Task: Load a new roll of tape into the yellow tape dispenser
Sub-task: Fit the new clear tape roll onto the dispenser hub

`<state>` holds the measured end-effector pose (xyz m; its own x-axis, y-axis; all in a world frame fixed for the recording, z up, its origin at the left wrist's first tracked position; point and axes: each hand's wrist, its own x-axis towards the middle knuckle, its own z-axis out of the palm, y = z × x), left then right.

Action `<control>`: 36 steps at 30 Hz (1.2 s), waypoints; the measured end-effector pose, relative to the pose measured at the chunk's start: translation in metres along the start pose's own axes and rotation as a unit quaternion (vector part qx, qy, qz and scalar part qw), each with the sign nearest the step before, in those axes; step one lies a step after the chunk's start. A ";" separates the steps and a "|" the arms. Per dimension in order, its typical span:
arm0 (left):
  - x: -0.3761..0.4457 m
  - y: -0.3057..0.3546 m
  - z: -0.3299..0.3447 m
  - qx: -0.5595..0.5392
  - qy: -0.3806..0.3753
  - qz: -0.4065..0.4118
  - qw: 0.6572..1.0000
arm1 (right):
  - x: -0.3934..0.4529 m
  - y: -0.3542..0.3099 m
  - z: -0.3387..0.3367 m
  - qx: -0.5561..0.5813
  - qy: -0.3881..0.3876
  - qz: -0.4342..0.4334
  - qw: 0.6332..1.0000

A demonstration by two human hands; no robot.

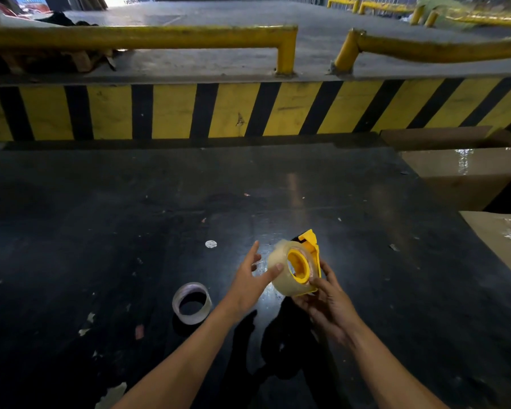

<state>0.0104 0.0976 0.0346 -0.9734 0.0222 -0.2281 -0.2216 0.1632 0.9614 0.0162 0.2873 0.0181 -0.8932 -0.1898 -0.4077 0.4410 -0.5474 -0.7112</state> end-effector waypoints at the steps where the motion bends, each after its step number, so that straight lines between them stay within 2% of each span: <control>1: 0.000 0.000 -0.003 -0.030 -0.020 -0.019 0.999 | 0.000 0.000 0.002 0.004 -0.014 0.008 1.000; 5: 0.001 0.003 -0.006 -0.103 -0.090 -0.036 0.990 | -0.001 0.000 0.012 0.017 -0.074 0.025 0.997; 9: 0.002 0.006 -0.011 -0.140 -0.107 -0.026 0.984 | -0.005 0.002 0.020 -0.015 -0.086 0.037 0.995; 18: 0.002 0.002 -0.024 -0.074 -0.131 0.013 0.989 | -0.002 0.003 0.026 -0.188 -0.077 0.018 0.979; 21: -0.001 0.002 -0.025 -0.060 -0.115 0.030 0.991 | -0.001 -0.008 0.031 -0.303 -0.051 -0.017 0.951; 25: -0.002 0.000 -0.024 -0.011 -0.079 0.059 0.995 | -0.004 -0.039 0.050 -0.408 -0.058 -0.151 0.899; 29: -0.003 0.000 -0.020 0.027 -0.053 0.071 0.996 | -0.001 -0.058 0.071 -0.540 -0.110 -0.224 0.804; 30: -0.003 -0.001 -0.019 0.030 -0.050 0.073 0.996 | 0.001 -0.058 0.074 -0.554 -0.111 -0.231 0.792; 36: -0.006 -0.006 -0.016 0.006 -0.064 0.052 0.997 | 0.008 -0.042 0.080 -0.532 -0.059 -0.265 0.802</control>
<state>0.0166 0.0811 0.0324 -0.9754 0.1642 -0.1467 -0.1194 0.1657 0.9789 -0.0170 0.2439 0.0903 -0.9548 -0.2698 0.1250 -0.2331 0.4180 -0.8780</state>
